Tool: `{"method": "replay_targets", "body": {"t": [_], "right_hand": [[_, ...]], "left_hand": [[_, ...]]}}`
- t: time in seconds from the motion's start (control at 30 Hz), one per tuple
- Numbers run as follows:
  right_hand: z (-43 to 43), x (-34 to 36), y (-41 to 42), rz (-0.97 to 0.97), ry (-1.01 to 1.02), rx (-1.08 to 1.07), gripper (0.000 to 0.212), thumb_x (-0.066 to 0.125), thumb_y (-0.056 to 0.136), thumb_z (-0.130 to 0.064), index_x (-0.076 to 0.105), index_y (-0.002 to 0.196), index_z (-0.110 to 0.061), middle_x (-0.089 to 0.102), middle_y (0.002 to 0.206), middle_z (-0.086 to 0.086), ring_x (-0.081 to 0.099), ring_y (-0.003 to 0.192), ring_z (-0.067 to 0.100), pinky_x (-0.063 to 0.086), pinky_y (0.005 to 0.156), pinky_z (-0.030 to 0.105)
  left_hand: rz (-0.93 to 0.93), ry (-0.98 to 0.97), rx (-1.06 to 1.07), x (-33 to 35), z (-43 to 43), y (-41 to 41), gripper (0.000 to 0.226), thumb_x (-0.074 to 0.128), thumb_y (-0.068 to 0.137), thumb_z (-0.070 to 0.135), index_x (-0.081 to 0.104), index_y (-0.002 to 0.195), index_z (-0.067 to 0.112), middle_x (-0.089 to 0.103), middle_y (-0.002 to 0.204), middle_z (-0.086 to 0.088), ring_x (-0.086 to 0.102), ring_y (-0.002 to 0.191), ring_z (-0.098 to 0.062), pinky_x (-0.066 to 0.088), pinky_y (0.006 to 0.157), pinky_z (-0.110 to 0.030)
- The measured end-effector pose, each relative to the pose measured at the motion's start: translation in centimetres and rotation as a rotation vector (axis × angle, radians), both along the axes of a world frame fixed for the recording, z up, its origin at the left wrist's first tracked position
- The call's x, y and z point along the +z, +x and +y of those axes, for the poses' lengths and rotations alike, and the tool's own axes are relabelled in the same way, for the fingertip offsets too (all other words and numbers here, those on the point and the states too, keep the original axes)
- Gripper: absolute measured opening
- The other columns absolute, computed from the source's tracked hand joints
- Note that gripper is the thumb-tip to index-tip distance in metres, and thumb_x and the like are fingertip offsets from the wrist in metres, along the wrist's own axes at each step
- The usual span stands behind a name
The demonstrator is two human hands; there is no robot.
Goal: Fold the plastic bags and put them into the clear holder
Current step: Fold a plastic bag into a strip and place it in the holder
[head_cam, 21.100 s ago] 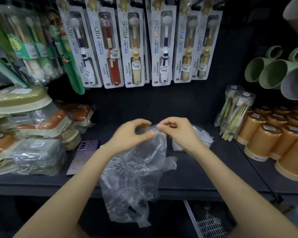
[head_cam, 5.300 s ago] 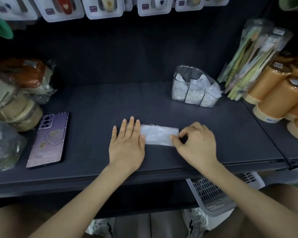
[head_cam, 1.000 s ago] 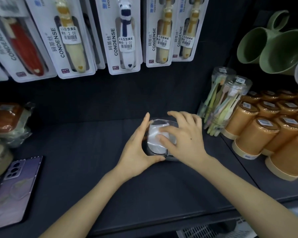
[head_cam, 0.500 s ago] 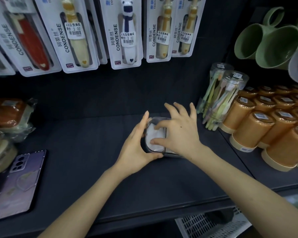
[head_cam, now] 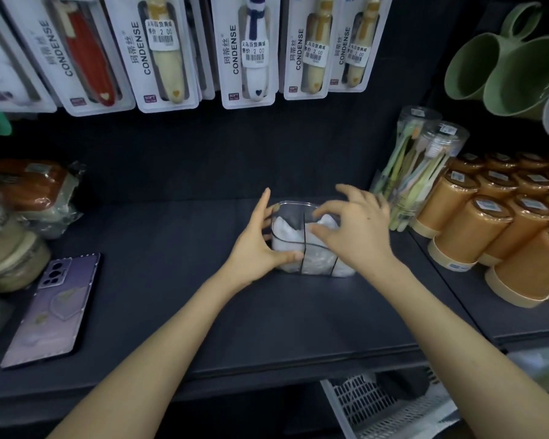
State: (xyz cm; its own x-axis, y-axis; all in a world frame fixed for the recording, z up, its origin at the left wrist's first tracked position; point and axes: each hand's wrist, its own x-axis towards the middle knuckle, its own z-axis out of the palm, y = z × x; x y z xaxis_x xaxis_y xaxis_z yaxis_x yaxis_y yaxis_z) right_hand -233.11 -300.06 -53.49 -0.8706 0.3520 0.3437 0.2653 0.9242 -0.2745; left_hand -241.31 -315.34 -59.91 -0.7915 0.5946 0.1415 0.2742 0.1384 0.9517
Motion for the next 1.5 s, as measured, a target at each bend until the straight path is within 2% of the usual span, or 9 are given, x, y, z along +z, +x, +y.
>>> {"method": "replay_targets", "body": {"t": [0.17, 0.33, 0.5, 0.7, 1.0, 1.13, 1.37, 1.43, 1.5], "right_hand": [[-1.6, -2.0, 5.4, 0.220, -0.231, 0.115, 0.014, 0.073, 0.082, -0.028, 0.073, 0.094, -0.020, 0.063, 0.110, -0.004, 0.055, 0.104, 0.019, 0.038, 0.092, 0.032], [-5.6, -5.1, 10.8, 0.294, -0.275, 0.251, 0.025, 0.064, 0.083, -0.038, 0.072, 0.095, -0.018, 0.065, 0.097, -0.006, 0.056, 0.093, 0.010, 0.044, 0.087, 0.029], [-10.3, -11.0, 16.8, 0.309, -0.298, 0.417, 0.023, 0.060, 0.089, -0.035, 0.072, 0.088, -0.015, 0.064, 0.086, -0.005, 0.058, 0.080, 0.013, 0.046, 0.075, 0.022], [-15.5, -23.3, 22.9, -0.217, -0.496, 0.462, 0.027, 0.057, 0.081, -0.049, 0.070, 0.082, -0.025, 0.064, 0.080, -0.016, 0.060, 0.073, 0.004, 0.042, 0.062, 0.015], [-23.0, -36.5, 25.8, -1.050, -0.745, 0.266, 0.050, 0.062, 0.087, -0.051, 0.059, 0.123, -0.016, 0.063, 0.110, -0.002, 0.060, 0.103, 0.015, 0.042, 0.079, 0.021], [-26.4, -39.1, 25.7, -1.151, -0.798, 0.292, 0.063, 0.062, 0.088, -0.049, 0.041, 0.140, -0.019, 0.051, 0.139, 0.001, 0.052, 0.122, 0.019, 0.039, 0.092, 0.023], [-29.0, -42.3, 23.9, -1.298, -0.740, 0.372, 0.065, 0.063, 0.090, -0.037, 0.035, 0.146, -0.021, 0.044, 0.147, 0.003, 0.045, 0.131, 0.023, 0.037, 0.104, 0.030], [-29.6, -42.9, 23.6, -1.315, -0.684, 0.360, 0.050, 0.063, 0.090, -0.030, 0.049, 0.137, -0.018, 0.053, 0.138, 0.003, 0.051, 0.124, 0.021, 0.039, 0.099, 0.027], [-29.9, -43.1, 23.4, -1.298, -0.627, 0.364, 0.009, 0.059, 0.089, -0.019, 0.066, 0.094, -0.016, 0.065, 0.097, 0.005, 0.061, 0.087, 0.016, 0.043, 0.077, 0.023]], "left_hand": [[-0.002, -0.128, 0.041, 0.2, -1.2, 0.7, 0.112, 0.085, 0.069, 0.027, 0.012, 0.153, 0.026, 0.029, 0.155, 0.005, 0.031, 0.140, -0.009, 0.031, 0.115, -0.034], [0.444, -0.424, 0.252, -0.9, -7.8, 6.5, 0.050, 0.065, 0.088, 0.039, 0.056, 0.132, 0.016, 0.049, 0.141, -0.003, 0.043, 0.131, -0.020, 0.025, 0.105, -0.021], [0.629, -0.570, 0.387, -4.4, -15.8, 11.7, 0.051, 0.046, 0.090, 0.048, 0.070, 0.112, 0.009, 0.061, 0.128, -0.013, 0.053, 0.124, -0.035, 0.037, 0.106, -0.046], [0.837, -0.726, 0.379, -6.1, -21.1, 15.3, 0.048, 0.040, 0.098, 0.040, 0.055, 0.135, 0.013, 0.051, 0.142, -0.010, 0.042, 0.135, -0.030, 0.025, 0.115, -0.047], [0.961, -0.789, 0.352, -7.7, -22.2, 15.2, 0.056, 0.048, 0.095, 0.039, 0.041, 0.145, 0.015, 0.040, 0.150, -0.009, 0.032, 0.141, -0.030, 0.016, 0.117, -0.047], [1.005, -0.740, 0.421, -8.4, -22.0, 14.9, 0.053, 0.049, 0.097, 0.038, 0.044, 0.143, 0.014, 0.043, 0.148, -0.009, 0.034, 0.140, -0.029, 0.017, 0.117, -0.046], [1.050, -0.693, 0.459, -9.1, -21.7, 14.4, 0.052, 0.047, 0.097, 0.040, 0.047, 0.140, 0.012, 0.046, 0.145, -0.011, 0.038, 0.137, -0.031, 0.022, 0.115, -0.049], [1.050, -0.693, 0.454, -9.1, -21.7, 14.5, 0.052, 0.047, 0.097, 0.040, 0.047, 0.140, 0.011, 0.046, 0.145, -0.012, 0.038, 0.137, -0.031, 0.021, 0.115, -0.049], [1.051, -0.707, 0.445, -9.1, -21.6, 14.6, 0.054, 0.048, 0.096, 0.040, 0.047, 0.141, 0.010, 0.045, 0.145, -0.013, 0.038, 0.137, -0.032, 0.021, 0.115, -0.050]]}}
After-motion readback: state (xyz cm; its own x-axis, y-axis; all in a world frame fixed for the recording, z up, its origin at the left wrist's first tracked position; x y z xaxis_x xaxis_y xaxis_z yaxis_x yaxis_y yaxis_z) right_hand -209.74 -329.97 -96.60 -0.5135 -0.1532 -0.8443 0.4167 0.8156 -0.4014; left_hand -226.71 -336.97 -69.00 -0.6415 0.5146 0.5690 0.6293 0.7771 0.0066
